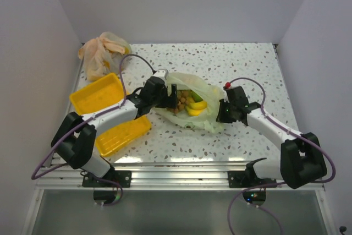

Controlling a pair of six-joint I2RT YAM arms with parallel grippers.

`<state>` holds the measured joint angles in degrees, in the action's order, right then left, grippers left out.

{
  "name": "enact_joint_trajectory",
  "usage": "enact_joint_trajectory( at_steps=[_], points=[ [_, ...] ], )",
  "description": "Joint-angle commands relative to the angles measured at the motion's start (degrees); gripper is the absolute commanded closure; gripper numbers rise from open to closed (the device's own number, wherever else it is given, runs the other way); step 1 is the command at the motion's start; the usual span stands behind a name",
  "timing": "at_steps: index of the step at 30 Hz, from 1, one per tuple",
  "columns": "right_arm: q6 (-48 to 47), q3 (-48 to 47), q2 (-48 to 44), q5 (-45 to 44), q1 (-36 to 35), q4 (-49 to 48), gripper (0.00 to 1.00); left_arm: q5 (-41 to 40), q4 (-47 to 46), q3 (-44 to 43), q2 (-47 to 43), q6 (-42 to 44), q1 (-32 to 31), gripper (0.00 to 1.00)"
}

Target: Untie the knot of the plastic bag and take out the fruit

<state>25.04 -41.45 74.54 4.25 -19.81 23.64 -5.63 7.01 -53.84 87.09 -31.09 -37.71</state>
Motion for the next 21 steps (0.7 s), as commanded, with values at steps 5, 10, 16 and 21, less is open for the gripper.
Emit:
enact_joint_trajectory(
  at_steps=[5,10,16,21],
  points=[
    [4.3,-3.3,-2.9,3.0,0.2,-7.8,0.86,-3.3,-4.8,-10.1,5.1,2.0,3.1,0.02],
    [6.0,-3.1,-3.2,4.8,0.2,-9.6,0.86,-3.4,-4.1,-10.8,4.9,-0.9,3.0,0.0],
    [6.7,-1.7,-4.1,6.5,0.0,-10.7,0.87,-10.7,1.2,-10.8,-1.1,-1.5,-2.4,0.04],
    [6.5,-1.8,-5.5,6.2,0.1,-10.3,0.88,-18.3,6.5,-13.7,-3.2,3.1,-6.4,0.13]
  ],
)
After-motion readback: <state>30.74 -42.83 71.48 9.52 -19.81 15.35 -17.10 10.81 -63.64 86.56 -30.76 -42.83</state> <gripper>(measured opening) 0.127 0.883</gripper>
